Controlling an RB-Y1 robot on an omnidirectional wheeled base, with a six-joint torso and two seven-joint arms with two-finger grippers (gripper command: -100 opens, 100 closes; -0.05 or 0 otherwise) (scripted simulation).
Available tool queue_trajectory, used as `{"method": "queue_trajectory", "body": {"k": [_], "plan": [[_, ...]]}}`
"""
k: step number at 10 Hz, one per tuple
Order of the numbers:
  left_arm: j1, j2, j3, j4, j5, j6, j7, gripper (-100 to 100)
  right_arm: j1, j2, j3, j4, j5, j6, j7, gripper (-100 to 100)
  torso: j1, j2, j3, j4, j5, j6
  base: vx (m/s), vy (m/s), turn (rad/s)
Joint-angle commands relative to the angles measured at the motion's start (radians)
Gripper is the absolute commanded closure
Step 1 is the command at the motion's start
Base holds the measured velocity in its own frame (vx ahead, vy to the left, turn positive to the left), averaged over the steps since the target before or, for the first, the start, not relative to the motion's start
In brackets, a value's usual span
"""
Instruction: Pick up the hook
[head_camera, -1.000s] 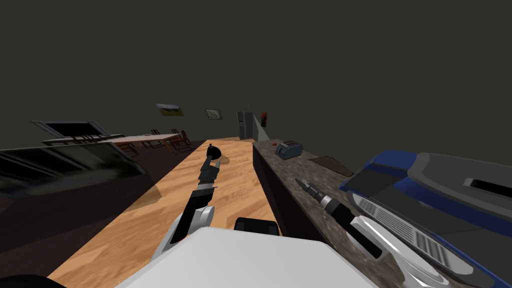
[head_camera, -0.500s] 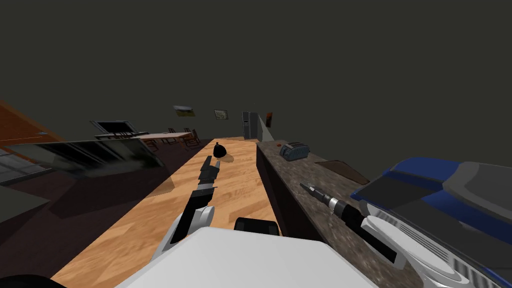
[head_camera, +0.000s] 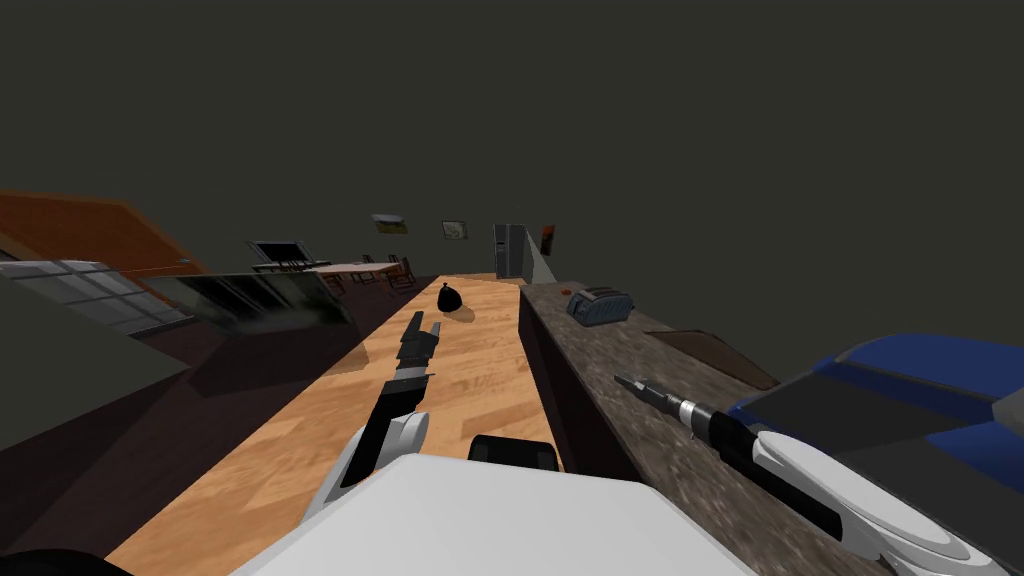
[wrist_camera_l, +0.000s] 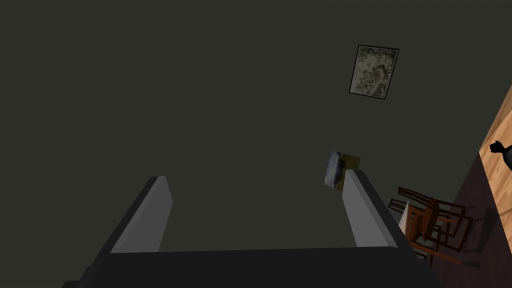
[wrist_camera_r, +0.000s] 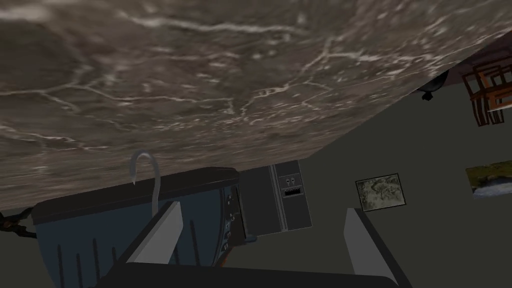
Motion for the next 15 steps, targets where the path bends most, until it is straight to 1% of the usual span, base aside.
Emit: {"method": "queue_trajectory", "body": {"k": [1, 2, 3, 6, 10, 11, 12, 13, 14, 15], "plan": [[0.000, 0.000, 0.000, 0.000, 0.000, 0.000, 0.000, 0, -0.004, -0.047, 0.002, 0.034, 0.034, -0.011, -0.024, -100, 0.000, 0.000, 0.000, 0.000, 0.000, 0.000, -0.004, -0.020, 0.137], [0.000, 0.000, 0.000, 0.000, 0.000, 0.000, 0.000, 0, -0.004, -0.075, 0.002, 0.057, 0.059, -0.021, -0.040, -100, 0.001, 0.000, 0.000, 0.000, 0.000, -0.001, -0.004, -0.023, 0.217], [0.000, 0.000, 0.000, 0.000, 0.000, 0.000, 0.000, 0, -0.004, -0.079, 0.002, 0.059, 0.059, -0.021, -0.040, -100, 0.000, 0.000, 0.000, 0.000, 0.000, -0.001, -0.002, -0.020, 0.065], [0.000, 0.000, 0.000, 0.000, 0.000, 0.000, 0.000, 0, -0.005, -0.160, 0.001, 0.119, 0.123, -0.045, -0.081, -100, 0.001, -0.001, 0.000, 0.000, 0.000, -0.001, 0.004, -0.015, 0.162], [0.000, 0.000, 0.000, 0.000, 0.000, 0.000, 0.000, 0, -0.010, -0.237, 0.000, 0.173, 0.184, -0.068, -0.117, -100, 0.002, -0.001, -0.001, 0.000, 0.000, 0.000, 0.014, -0.004, 0.125], [0.000, 0.000, 0.000, 0.000, 0.000, 0.000, 0.000, 0, -0.020, -0.222, 0.006, 0.174, 0.175, -0.065, -0.109, -100, 0.002, -0.002, -0.001, 0.000, 0.000, 0.000, 0.008, -0.001, 0.026], [0.000, 0.000, 0.000, 0.000, 0.000, 0.000, 0.000, 0, -0.022, -0.224, 0.006, 0.177, 0.177, -0.068, -0.109, 0, 0.002, -0.001, -0.001, 0.000, 0.000, 0.000, 0.000, 0.000, 0.000], [0.000, 0.000, 0.000, 0.000, 0.000, 0.000, 0.000, 0, -0.071, -0.226, 0.056, 0.227, 0.126, -0.080, -0.072, -100, 0.002, -0.001, 0.000, 0.000, 0.000, 0.000, -0.041, 0.019, 0.100], [0.000, 0.000, 0.000, 0.000, 0.000, 0.000, 0.000, 0, -0.079, -0.226, 0.064, 0.251, 0.126, -0.080, -0.072, -100, 0.003, 0.001, 0.001, 0.000, 0.000, 0.000, -0.047, 0.013, 0.047], [0.000, 0.000, 0.000, 0.000, 0.000, 0.000, 0.000, 0, -0.118, -0.229, 0.103, 0.279, 0.084, -0.093, -0.036, -100, 0.003, 0.002, 0.001, 0.000, 0.000, 0.000, -0.045, 0.014, 0.075]]}}
